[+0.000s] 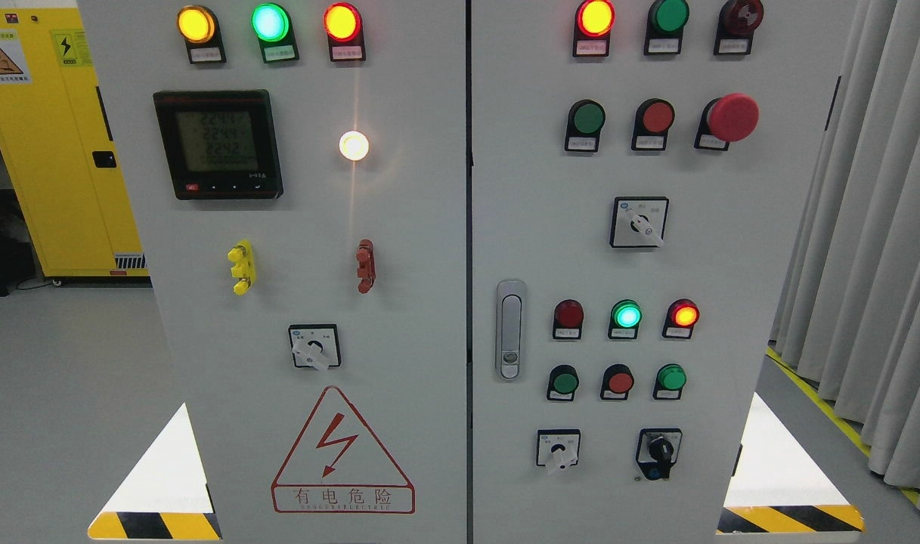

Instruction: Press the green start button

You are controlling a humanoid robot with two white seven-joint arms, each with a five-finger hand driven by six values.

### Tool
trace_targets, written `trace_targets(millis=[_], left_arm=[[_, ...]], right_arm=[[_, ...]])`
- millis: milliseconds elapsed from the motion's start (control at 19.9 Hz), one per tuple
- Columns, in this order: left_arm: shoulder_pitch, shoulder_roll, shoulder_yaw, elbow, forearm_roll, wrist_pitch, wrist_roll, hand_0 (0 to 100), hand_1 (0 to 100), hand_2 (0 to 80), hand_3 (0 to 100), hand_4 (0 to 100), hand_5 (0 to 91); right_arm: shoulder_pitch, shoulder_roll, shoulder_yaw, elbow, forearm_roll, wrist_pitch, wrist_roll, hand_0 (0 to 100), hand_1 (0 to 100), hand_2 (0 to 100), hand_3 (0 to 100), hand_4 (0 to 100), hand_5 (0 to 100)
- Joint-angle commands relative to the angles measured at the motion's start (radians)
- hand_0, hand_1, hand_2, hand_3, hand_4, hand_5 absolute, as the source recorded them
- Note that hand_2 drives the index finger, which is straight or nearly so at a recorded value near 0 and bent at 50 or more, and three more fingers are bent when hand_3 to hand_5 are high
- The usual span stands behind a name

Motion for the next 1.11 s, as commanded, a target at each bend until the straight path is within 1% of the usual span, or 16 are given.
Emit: trace_targets(millis=[0, 101, 201, 302, 503, 604, 654, 755, 855, 906, 956, 1006, 1057], left_arm=[[-0.026, -0.009, -0.001, -0.021, 0.000, 0.000, 0.001, 12, 56, 0.0, 0, 0, 0.0], [-0.026, -0.009, 0.000, -0.020, 0.000, 0.000, 0.001, 12, 56, 0.0, 0, 0, 0.0], [-0.026, -0.012, 0.000, -0.021, 0.000, 0.000, 0.001, 12, 56, 0.0, 0, 0, 0.0], [-0.026, -0.015, 0.000, -0.023, 0.000, 0.000, 0.001, 12, 56, 0.0, 0, 0, 0.0], [-0.026, -0.017, 0.000, -0.023, 0.000, 0.000, 0.001, 12, 56, 0.0, 0, 0, 0.0], [-0.026, -0.026, 0.000, -0.023, 0.000, 0.000, 0.001, 12, 56, 0.0, 0, 0, 0.0], [-0.026, -0.035, 0.000, -0.021, 0.000, 0.000, 0.001, 12, 56, 0.0, 0, 0, 0.0], [-0.026, -0.047, 0.000, -0.020, 0.000, 0.000, 0.001, 12, 56, 0.0, 0, 0, 0.0], [-0.026, -0.055, 0.000, -0.020, 0.000, 0.000, 0.001, 12, 56, 0.0, 0, 0, 0.0], [-0.026, -0.060, 0.000, -0.018, 0.000, 0.000, 0.001, 12, 56, 0.0, 0, 0, 0.0], [-0.026, -0.066, 0.000, -0.018, 0.000, 0.000, 0.001, 12, 56, 0.0, 0, 0, 0.0], [-0.026, -0.071, 0.000, -0.018, 0.000, 0.000, 0.001, 12, 56, 0.0, 0, 0, 0.0], [-0.026, -0.075, 0.000, -0.018, 0.000, 0.000, 0.001, 12, 56, 0.0, 0, 0, 0.0]], right_arm=[[0.000, 0.007, -0.022, -0.025, -0.002, -0.031, 0.020, 15, 30, 0, 0, 0, 0], [0.000, 0.036, -0.007, -0.066, 0.000, -0.082, 0.008, 15, 30, 0, 0, 0, 0], [-0.003, 0.051, -0.001, -0.099, 0.000, -0.090, 0.005, 15, 30, 0, 0, 0, 0], [-0.005, 0.067, 0.016, -0.171, 0.003, -0.090, 0.005, 15, 31, 0, 0, 0, 0], [0.007, 0.071, 0.067, -0.295, 0.002, -0.091, 0.007, 14, 32, 0, 0, 0, 0], [0.023, 0.079, 0.072, -0.384, 0.002, -0.094, 0.005, 14, 32, 0, 0, 0, 0], [0.033, 0.079, 0.072, -0.434, 0.003, -0.103, 0.005, 14, 33, 0, 0, 0, 0], [0.047, 0.084, 0.075, -0.522, 0.008, -0.151, -0.003, 14, 33, 0, 0, 0, 0], [0.064, 0.097, 0.076, -0.599, 0.011, -0.217, -0.013, 14, 34, 0, 0, 3, 0], [0.072, 0.105, 0.078, -0.640, 0.011, -0.240, -0.015, 14, 34, 0, 1, 9, 0], [0.081, 0.105, 0.085, -0.683, 0.011, -0.254, -0.013, 14, 35, 0, 5, 12, 0], [0.087, 0.104, 0.098, -0.727, 0.011, -0.261, -0.015, 14, 36, 0, 10, 17, 0], [0.096, 0.102, 0.107, -0.775, 0.011, -0.264, -0.015, 14, 36, 0, 12, 19, 1]])
